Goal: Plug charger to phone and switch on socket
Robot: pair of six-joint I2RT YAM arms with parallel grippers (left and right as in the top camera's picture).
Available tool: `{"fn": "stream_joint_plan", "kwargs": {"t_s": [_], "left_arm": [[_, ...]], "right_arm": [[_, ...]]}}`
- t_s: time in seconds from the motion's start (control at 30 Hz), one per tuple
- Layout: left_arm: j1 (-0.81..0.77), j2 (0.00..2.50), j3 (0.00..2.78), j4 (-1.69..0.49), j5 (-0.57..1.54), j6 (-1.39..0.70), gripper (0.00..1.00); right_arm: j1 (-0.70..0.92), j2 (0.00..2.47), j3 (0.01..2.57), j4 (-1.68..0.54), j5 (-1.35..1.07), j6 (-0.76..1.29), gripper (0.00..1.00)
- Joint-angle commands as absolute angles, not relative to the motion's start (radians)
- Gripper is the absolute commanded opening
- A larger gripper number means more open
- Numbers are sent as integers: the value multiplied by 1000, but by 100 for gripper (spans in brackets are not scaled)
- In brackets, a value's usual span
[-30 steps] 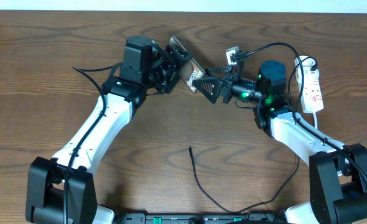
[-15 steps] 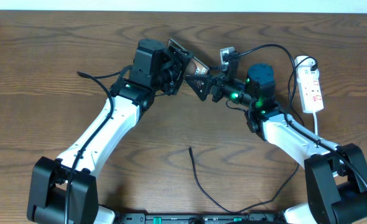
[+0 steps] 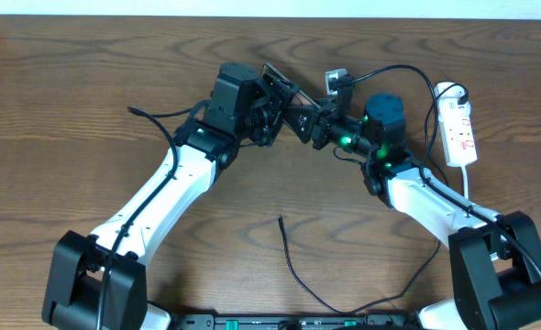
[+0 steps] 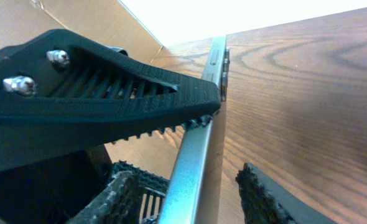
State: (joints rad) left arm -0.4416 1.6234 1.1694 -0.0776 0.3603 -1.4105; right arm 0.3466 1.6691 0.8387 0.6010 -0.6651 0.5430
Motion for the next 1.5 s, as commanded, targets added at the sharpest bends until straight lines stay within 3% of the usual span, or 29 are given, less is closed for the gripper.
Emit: {"fn": "stream_joint_plan", "kwargs": {"t_s": [0.0,0.07,0.13,0.2,0.23,0.37,0.57,0.8,0.9,1.1,1.33,1.47], "left_arm": [[-447,1614,1195,-62,373,-1409,7],[-447,1614,1195,-62,373,-1409,7],[-447,1614,1195,-62,373,-1409,8],[-447,1614,1195,-62,372,-1409,8],[-447,1614,1195,-62,372,-1409,13],[-447,1614,1195,-67,346,-1408,90],[-414,1614,1195,-85,359,-1405,91],[-273,1614,1195,-84,750,-1327,92],[-212,1614,1195,-84,904,-1262,92],[-118,1614,1195,-79,1003,-1196,92],[-76,1614,1195,41,949,-1190,92],[-80,1614,1195,40,863,-1195,92]], "right_arm": [[355,1670,850,601,-660,537,28],[355,1670,850,601,-660,537,10],[355,1670,850,601,-660,537,1],[355,1670,850,601,-661,537,1],[355,1670,850,601,-661,537,1],[355,1670,850,601,-661,538,1],[326,1670,850,584,-661,538,1],[191,1670,850,538,-657,561,1],[106,1670,850,541,-658,795,1],[67,1670,850,546,-737,1317,1],[179,1670,850,680,-814,1825,1],[262,1670,850,708,-756,1987,1]]}}
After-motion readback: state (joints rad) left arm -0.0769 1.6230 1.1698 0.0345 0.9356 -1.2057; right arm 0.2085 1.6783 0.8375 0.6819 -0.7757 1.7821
